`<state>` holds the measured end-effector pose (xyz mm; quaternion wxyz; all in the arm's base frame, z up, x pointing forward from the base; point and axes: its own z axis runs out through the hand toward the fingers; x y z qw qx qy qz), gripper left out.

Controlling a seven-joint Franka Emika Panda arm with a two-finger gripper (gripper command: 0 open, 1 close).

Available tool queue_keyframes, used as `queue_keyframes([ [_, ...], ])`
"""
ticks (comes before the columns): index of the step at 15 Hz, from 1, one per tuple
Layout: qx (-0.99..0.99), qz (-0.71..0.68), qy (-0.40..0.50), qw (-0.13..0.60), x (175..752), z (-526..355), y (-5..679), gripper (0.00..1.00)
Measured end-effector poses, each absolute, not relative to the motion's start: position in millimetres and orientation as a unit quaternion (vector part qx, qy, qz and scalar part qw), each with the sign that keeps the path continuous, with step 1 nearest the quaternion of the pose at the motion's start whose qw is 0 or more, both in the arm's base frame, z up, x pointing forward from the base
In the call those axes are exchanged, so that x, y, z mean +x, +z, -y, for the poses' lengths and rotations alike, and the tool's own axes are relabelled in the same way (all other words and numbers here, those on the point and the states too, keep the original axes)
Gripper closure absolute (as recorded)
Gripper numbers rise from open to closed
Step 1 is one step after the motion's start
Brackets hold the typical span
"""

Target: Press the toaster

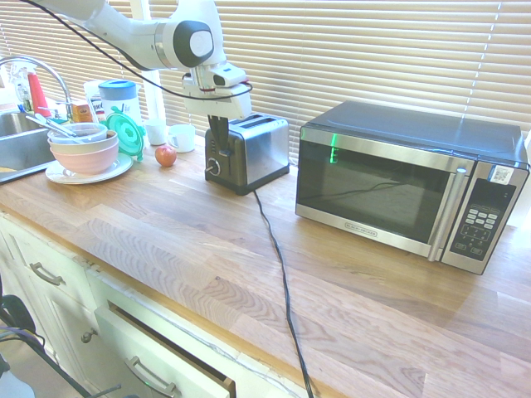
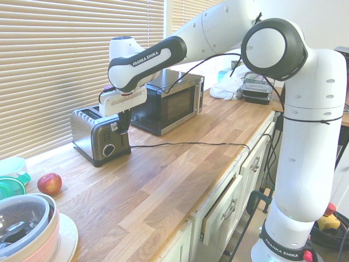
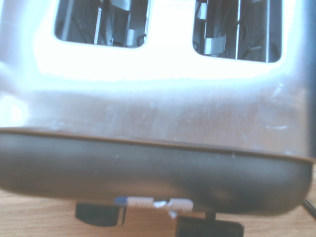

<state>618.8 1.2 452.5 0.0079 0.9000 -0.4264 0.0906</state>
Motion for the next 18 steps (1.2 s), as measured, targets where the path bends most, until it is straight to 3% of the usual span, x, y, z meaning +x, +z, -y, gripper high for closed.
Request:
queue_keyframes([
  [18,0.901,0.425,0.086,0.008,632.7,-15.7,444.2,1.00],
])
